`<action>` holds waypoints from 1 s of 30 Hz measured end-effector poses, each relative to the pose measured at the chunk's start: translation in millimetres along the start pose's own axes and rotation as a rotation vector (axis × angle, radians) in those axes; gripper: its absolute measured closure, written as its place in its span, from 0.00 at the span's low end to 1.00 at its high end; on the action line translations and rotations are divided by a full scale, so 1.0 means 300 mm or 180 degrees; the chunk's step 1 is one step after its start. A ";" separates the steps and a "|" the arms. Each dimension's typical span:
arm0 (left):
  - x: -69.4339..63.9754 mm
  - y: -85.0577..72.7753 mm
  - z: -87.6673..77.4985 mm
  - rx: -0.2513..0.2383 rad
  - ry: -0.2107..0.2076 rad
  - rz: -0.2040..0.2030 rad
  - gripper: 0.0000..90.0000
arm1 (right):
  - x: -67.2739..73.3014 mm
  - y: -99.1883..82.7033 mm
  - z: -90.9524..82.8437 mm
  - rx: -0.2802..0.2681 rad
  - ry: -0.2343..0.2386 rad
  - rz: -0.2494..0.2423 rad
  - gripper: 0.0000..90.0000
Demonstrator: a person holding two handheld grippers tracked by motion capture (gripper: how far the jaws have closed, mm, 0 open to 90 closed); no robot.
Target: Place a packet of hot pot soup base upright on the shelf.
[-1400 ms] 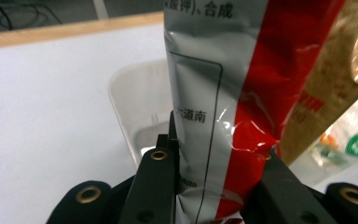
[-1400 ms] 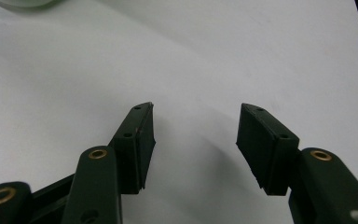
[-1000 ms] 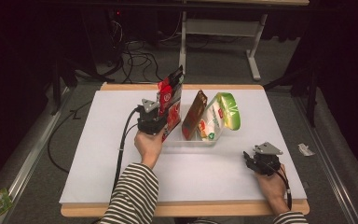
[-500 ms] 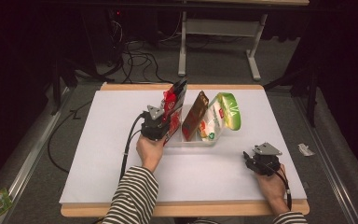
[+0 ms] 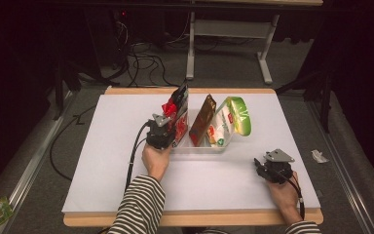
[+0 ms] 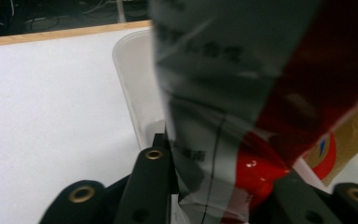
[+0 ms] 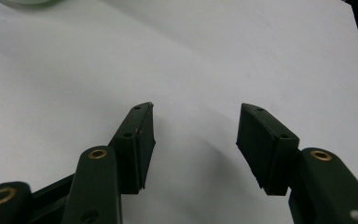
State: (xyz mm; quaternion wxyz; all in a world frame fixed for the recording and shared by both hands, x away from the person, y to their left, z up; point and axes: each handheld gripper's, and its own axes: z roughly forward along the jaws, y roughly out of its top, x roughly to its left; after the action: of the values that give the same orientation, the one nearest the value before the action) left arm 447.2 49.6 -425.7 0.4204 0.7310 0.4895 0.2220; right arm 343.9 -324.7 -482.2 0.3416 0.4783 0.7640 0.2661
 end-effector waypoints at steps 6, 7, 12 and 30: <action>0.002 0.004 -0.011 -0.0012 -0.0152 0.0021 0.72 | -0.002 0.000 0.000 0.0006 0.0025 0.0025 0.52; 0.001 0.004 -0.015 -0.0017 -0.0188 0.0006 0.70 | -0.002 0.000 0.000 0.0006 0.0027 0.0027 0.52; 0.015 0.014 -0.046 -0.0042 -0.0299 0.0017 0.61 | -0.005 0.000 0.001 0.0005 0.0037 0.0032 0.52; 0.081 0.010 -0.215 -0.0257 -0.0418 0.0284 0.41 | -0.012 0.001 0.004 0.0024 0.0079 0.0088 0.52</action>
State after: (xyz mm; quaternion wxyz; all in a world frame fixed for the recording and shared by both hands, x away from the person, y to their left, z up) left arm 411.4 96.7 -390.0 0.4704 0.7476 0.4184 0.2116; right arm 346.0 -327.7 -481.8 0.3265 0.4867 0.7625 0.2739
